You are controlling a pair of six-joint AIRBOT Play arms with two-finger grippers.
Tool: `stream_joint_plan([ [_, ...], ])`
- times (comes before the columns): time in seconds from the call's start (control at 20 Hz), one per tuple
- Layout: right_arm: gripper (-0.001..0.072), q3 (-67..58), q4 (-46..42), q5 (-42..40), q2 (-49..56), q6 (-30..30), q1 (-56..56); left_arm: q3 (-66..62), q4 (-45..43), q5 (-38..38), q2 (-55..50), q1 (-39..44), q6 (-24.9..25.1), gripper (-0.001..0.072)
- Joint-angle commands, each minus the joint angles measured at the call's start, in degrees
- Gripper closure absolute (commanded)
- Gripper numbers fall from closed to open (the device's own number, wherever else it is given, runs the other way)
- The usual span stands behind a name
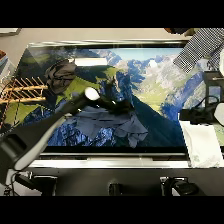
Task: Fold the clothes and pants, and hang the long-sleeved shirts on hangers.
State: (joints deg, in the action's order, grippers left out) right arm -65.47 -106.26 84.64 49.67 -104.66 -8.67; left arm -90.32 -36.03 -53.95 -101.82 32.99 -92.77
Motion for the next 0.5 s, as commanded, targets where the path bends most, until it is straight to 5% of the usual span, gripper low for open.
stream_joint_plan([
  [0.0, 0.0558, -0.3, 4.9, -3.5, 4.8, -8.5, 0.0, 0.0, -3.2, -12.4, 8.3, -10.1, 3.9, 0.0265],
  [0.2, 0.0557, -8.7, 10.4, -4.6, 14.1, -3.3, 2.0, 0.0, -16.3, -23.6, 21.2, -23.4, 3.8, 0.0265],
  [0.45, 0.0559, -4.8, 29.4, -8.4, 17.8, 20.7, 19.0, 0.2, -24.2, -28.7, 33.6, -36.9, 3.8, 0.0265],
])
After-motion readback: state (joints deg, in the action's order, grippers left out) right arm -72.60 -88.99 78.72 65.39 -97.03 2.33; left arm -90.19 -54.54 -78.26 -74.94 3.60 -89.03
